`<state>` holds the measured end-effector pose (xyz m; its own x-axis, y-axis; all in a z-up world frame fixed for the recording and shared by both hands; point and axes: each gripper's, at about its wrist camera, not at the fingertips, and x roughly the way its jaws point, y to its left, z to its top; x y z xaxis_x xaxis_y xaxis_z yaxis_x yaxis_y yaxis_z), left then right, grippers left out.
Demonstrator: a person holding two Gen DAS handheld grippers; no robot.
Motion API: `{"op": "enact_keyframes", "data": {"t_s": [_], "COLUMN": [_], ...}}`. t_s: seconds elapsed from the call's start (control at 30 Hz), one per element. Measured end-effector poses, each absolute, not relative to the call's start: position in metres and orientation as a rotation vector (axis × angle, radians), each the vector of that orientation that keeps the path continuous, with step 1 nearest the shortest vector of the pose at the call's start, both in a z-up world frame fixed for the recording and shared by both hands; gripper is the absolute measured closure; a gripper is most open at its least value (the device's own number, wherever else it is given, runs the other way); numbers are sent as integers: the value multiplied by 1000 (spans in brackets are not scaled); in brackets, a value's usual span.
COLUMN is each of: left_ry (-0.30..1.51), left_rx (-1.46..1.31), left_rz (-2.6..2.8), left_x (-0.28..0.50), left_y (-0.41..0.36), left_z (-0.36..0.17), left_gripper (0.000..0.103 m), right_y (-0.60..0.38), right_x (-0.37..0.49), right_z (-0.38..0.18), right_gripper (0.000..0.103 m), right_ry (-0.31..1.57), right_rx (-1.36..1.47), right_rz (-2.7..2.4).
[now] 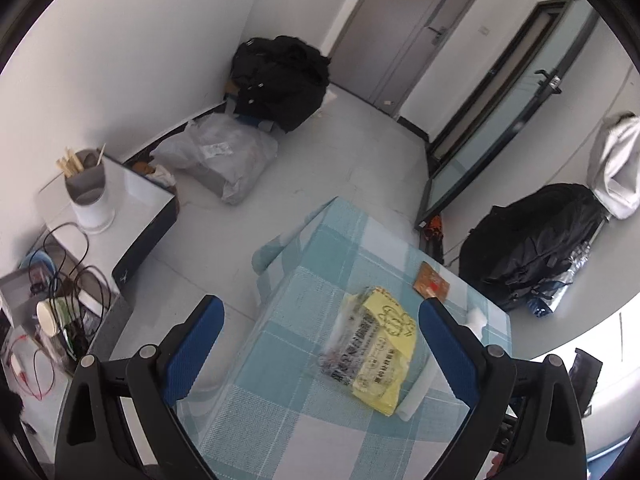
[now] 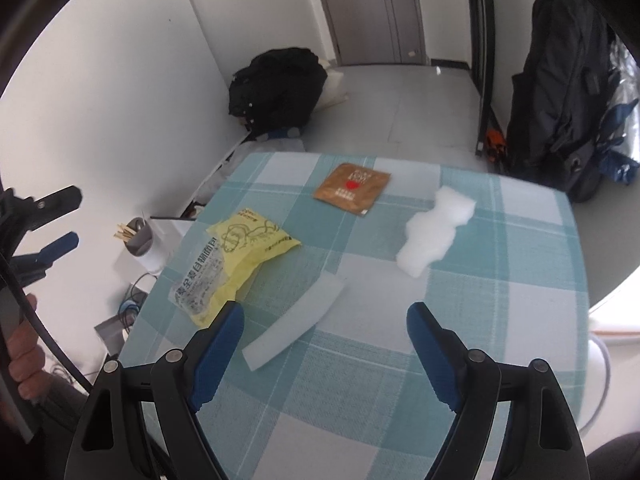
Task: Collect trash
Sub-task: 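Lower the left tool toward the yellow plastic bag while the right tool closes on the white strip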
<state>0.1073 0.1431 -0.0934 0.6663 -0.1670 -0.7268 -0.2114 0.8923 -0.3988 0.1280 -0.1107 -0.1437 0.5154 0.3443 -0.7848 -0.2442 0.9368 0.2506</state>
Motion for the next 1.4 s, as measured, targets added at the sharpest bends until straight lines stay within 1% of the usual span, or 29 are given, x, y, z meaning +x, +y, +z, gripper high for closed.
{"op": "enact_keyframes", "data": {"t_s": [0.2,0.23,0.3,0.4,0.5,0.57,0.6,0.63,0.67,0.73,0.77,0.83,0.9,1.0,1.03,1.4], "left_ry": [863,867,890,916,908,906,910,915,919,917,921,926,933,934,932,945], "left_rx": [-513,-523,-542,-580,-578,-578,-572,-563,-554,-539,-526,-514,-510,-494,-490,-404], "left_rz": [36,35,25,-1,7,6,9,13,14,21,25,27,26,21,21,2], "left_x": [109,108,109,112,111,111,111,111,112,112,112,112,112,110,110,107], "left_y": [154,155,157,160,162,163,163,163,162,162,161,160,159,156,155,138], "left_z": [-96,-98,-103,-105,-103,-103,-104,-105,-106,-108,-108,-110,-111,-111,-111,-114], "left_gripper": [7,7,7,7,7,7,7,7,7,7,7,7,7,7,7,7], "right_y": [-96,-92,-85,-70,-62,-58,-56,-55,-54,-57,-59,-63,-64,-63,-61,-92], "right_x": [156,159,163,167,171,171,170,170,169,167,165,163,160,155,157,127], "right_z": [-165,-167,-168,-169,-174,-176,-177,-178,-178,-178,-178,-178,-178,-172,-173,-154], "right_gripper": [21,24,28,30,38,39,46,50,51,64,67,84,86,96,98,98], "right_ry": [1061,1078,1097,1102,1107,1095,1089,1087,1079,1063,1059,1048,1039,1023,1025,1006], "right_rx": [129,116,110,82,64,27,2,-13,-27,-32,-37,-52,-80,-131,-135,-71], "right_rz": [307,281,270,257,241,229,220,217,211,207,198,199,226,280,293,380]}}
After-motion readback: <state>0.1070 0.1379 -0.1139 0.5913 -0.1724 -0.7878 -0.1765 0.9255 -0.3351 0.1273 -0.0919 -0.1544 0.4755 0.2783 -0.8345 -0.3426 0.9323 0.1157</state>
